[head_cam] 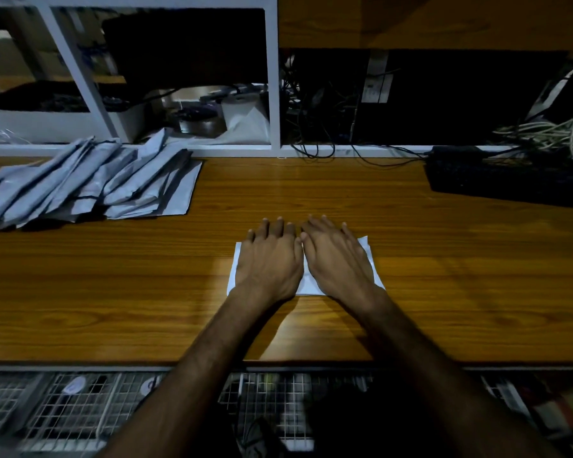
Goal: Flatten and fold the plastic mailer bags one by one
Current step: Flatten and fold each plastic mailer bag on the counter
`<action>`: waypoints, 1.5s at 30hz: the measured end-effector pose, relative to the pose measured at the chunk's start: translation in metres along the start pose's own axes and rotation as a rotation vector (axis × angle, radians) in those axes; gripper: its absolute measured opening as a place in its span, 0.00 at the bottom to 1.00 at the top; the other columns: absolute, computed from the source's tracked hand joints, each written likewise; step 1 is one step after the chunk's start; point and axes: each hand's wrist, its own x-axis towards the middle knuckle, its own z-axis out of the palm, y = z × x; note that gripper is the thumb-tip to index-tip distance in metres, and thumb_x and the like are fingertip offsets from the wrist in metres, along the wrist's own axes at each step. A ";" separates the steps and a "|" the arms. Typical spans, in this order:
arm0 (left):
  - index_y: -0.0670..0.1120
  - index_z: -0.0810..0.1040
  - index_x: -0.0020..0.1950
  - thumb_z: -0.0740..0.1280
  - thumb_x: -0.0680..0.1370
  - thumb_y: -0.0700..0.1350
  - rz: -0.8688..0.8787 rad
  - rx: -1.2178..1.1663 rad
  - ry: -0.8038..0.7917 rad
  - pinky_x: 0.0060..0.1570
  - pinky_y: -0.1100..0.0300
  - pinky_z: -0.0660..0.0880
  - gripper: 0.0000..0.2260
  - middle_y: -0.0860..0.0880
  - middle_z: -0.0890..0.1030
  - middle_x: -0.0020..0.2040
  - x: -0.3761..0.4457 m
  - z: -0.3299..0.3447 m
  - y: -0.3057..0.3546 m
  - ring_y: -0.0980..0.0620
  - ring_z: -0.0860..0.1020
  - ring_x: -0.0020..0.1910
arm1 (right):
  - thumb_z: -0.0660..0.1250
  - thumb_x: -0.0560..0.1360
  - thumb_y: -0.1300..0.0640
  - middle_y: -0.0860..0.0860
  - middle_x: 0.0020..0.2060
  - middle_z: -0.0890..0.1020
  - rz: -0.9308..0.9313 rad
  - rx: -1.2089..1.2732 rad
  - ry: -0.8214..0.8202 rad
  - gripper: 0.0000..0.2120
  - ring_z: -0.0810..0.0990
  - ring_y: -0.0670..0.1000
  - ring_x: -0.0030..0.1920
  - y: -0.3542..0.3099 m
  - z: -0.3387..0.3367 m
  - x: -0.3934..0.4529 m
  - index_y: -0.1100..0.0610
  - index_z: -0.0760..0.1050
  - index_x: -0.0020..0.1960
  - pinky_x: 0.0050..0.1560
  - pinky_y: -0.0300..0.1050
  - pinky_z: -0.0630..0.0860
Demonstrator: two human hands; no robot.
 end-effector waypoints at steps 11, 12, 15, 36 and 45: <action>0.49 0.47 0.85 0.43 0.87 0.57 -0.115 0.017 -0.061 0.78 0.34 0.46 0.27 0.43 0.50 0.85 -0.008 0.000 -0.020 0.38 0.46 0.84 | 0.46 0.88 0.48 0.54 0.81 0.63 0.120 -0.045 -0.038 0.24 0.58 0.55 0.82 0.007 -0.005 -0.005 0.53 0.67 0.78 0.81 0.61 0.50; 0.50 0.47 0.85 0.43 0.87 0.57 -0.115 0.018 -0.063 0.78 0.34 0.45 0.27 0.43 0.50 0.85 -0.009 -0.001 -0.020 0.39 0.45 0.84 | 0.46 0.88 0.49 0.54 0.81 0.63 0.133 -0.058 -0.041 0.23 0.58 0.56 0.82 0.009 -0.005 -0.006 0.54 0.67 0.78 0.81 0.62 0.51; 0.51 0.46 0.85 0.43 0.87 0.58 -0.123 0.007 -0.067 0.79 0.34 0.44 0.27 0.43 0.48 0.85 -0.011 -0.005 -0.021 0.39 0.44 0.84 | 0.47 0.88 0.49 0.55 0.80 0.64 0.175 -0.077 -0.047 0.23 0.59 0.57 0.81 0.015 -0.007 -0.010 0.55 0.68 0.77 0.80 0.64 0.52; 0.56 0.41 0.85 0.40 0.87 0.58 -0.225 -0.030 -0.125 0.77 0.32 0.36 0.26 0.44 0.41 0.85 -0.033 -0.016 -0.052 0.40 0.38 0.83 | 0.49 0.87 0.49 0.56 0.82 0.60 0.290 -0.125 -0.088 0.23 0.54 0.57 0.83 0.058 -0.019 -0.023 0.52 0.61 0.81 0.80 0.65 0.50; 0.58 0.42 0.84 0.43 0.87 0.58 -0.247 -0.022 -0.124 0.77 0.31 0.38 0.26 0.43 0.41 0.85 -0.051 -0.022 -0.062 0.39 0.37 0.83 | 0.50 0.88 0.48 0.57 0.82 0.61 0.311 -0.101 -0.053 0.23 0.55 0.58 0.82 0.065 -0.025 -0.030 0.51 0.63 0.81 0.80 0.65 0.50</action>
